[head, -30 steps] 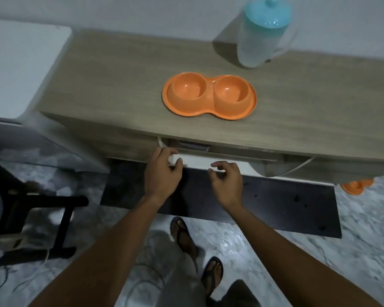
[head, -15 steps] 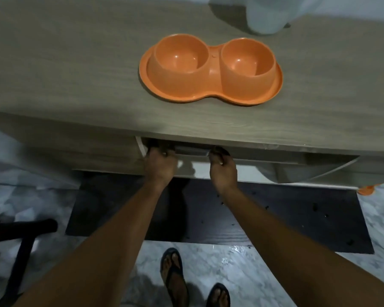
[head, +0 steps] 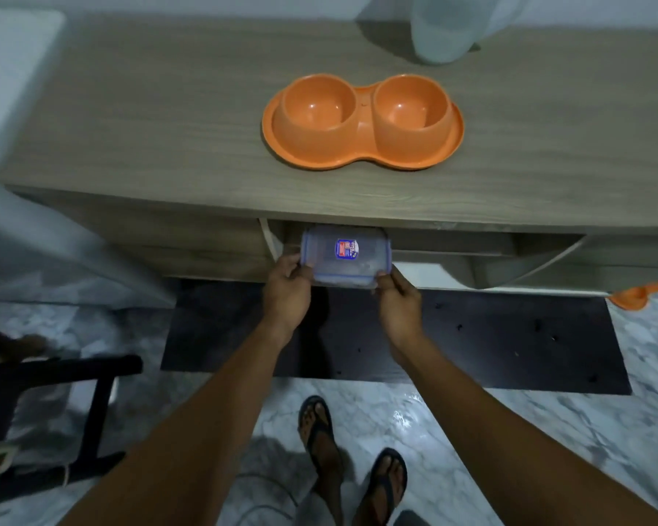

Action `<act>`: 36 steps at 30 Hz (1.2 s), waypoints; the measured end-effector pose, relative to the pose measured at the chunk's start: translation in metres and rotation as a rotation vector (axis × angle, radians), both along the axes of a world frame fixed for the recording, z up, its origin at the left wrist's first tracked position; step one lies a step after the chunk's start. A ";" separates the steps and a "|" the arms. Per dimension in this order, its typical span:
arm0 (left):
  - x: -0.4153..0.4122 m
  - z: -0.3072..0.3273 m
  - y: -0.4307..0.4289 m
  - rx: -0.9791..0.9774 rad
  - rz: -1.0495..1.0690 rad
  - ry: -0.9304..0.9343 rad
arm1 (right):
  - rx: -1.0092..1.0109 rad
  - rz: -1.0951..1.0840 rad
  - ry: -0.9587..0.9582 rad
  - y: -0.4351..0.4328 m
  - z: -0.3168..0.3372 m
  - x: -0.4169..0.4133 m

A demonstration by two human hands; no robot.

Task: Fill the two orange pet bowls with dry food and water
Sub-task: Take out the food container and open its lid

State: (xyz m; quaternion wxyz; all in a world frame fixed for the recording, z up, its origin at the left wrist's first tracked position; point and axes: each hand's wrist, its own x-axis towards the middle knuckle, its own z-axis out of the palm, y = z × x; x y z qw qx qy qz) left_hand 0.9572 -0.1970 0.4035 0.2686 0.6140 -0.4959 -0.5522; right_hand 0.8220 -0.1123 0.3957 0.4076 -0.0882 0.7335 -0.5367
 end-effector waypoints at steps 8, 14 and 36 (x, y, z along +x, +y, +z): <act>0.037 0.134 0.055 0.031 0.053 -0.019 | 0.032 0.144 -0.057 0.064 0.144 0.003; 0.046 0.225 0.007 -0.077 0.060 0.032 | -0.074 0.270 -0.032 0.013 0.228 -0.003; 0.127 0.187 -0.281 0.188 -0.118 0.226 | 0.097 0.118 -0.227 -0.285 0.201 0.070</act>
